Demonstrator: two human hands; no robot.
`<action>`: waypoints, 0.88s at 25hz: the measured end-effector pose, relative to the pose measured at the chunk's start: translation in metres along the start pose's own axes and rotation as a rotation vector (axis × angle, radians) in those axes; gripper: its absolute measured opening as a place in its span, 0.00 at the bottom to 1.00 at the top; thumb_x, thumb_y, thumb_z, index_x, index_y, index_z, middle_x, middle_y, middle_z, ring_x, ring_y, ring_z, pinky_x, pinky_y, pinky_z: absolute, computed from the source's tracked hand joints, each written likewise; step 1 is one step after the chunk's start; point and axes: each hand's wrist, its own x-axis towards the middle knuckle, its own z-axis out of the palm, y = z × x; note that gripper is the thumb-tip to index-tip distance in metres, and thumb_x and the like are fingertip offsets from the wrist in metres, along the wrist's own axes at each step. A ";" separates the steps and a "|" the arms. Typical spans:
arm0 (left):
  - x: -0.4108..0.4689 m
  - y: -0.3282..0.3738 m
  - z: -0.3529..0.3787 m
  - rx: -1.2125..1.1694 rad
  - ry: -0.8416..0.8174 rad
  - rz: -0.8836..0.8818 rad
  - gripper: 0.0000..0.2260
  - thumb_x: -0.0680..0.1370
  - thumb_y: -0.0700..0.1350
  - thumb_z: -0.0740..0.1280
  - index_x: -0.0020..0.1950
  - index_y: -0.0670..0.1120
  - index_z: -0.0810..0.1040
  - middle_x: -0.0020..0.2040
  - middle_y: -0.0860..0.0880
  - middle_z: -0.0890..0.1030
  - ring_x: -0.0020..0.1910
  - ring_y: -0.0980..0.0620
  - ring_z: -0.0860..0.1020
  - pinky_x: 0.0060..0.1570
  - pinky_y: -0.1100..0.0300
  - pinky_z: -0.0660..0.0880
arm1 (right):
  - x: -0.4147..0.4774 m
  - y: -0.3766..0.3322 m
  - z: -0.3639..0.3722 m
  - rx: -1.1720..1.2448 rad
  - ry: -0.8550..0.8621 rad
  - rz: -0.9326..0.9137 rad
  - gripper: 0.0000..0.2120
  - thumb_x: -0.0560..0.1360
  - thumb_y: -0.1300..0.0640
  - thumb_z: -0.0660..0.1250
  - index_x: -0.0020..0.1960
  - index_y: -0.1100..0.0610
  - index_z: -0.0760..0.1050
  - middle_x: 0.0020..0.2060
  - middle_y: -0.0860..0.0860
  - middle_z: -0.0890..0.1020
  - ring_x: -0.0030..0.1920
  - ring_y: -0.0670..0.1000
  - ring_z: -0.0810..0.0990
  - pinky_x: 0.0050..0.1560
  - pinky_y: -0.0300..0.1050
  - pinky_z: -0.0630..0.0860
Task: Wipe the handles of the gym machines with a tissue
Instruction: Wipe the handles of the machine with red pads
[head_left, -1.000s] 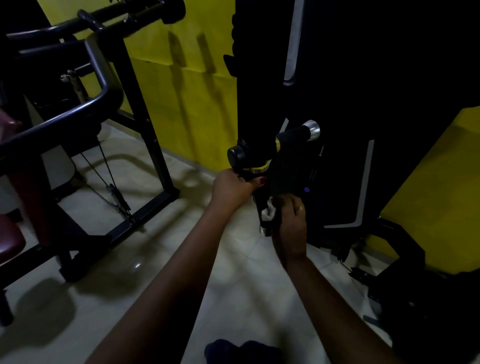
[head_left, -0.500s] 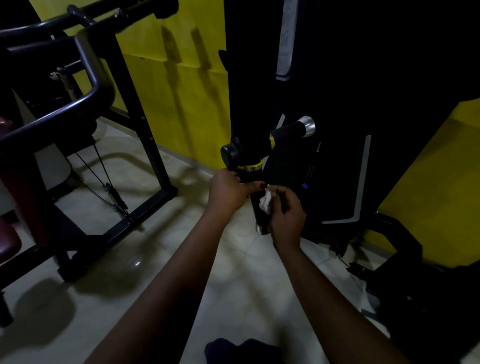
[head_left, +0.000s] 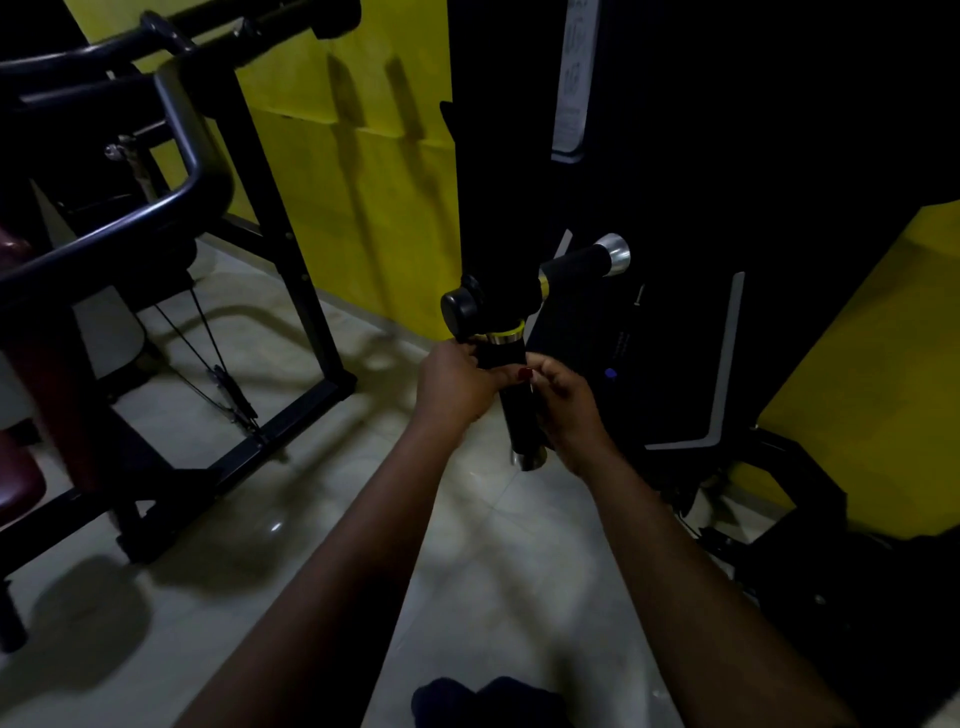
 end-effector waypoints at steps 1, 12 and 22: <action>0.000 0.000 0.000 0.007 0.002 -0.004 0.11 0.69 0.46 0.78 0.42 0.55 0.77 0.47 0.51 0.83 0.49 0.50 0.81 0.53 0.47 0.79 | 0.003 0.003 -0.007 -0.040 -0.088 0.011 0.12 0.81 0.62 0.58 0.57 0.54 0.78 0.54 0.57 0.81 0.57 0.57 0.79 0.60 0.55 0.74; 0.002 0.002 0.002 0.058 -0.032 -0.015 0.15 0.71 0.46 0.76 0.56 0.46 0.81 0.50 0.47 0.84 0.48 0.48 0.81 0.50 0.51 0.79 | 0.008 -0.027 -0.009 -0.045 -0.316 0.083 0.15 0.75 0.58 0.62 0.58 0.65 0.76 0.48 0.61 0.81 0.49 0.56 0.81 0.53 0.51 0.78; -0.002 0.009 0.002 0.083 -0.135 -0.092 0.16 0.76 0.46 0.72 0.63 0.46 0.76 0.53 0.42 0.82 0.49 0.42 0.83 0.50 0.43 0.80 | -0.036 0.013 -0.001 0.026 0.246 -0.105 0.10 0.78 0.61 0.66 0.47 0.46 0.80 0.49 0.47 0.84 0.53 0.50 0.82 0.53 0.54 0.79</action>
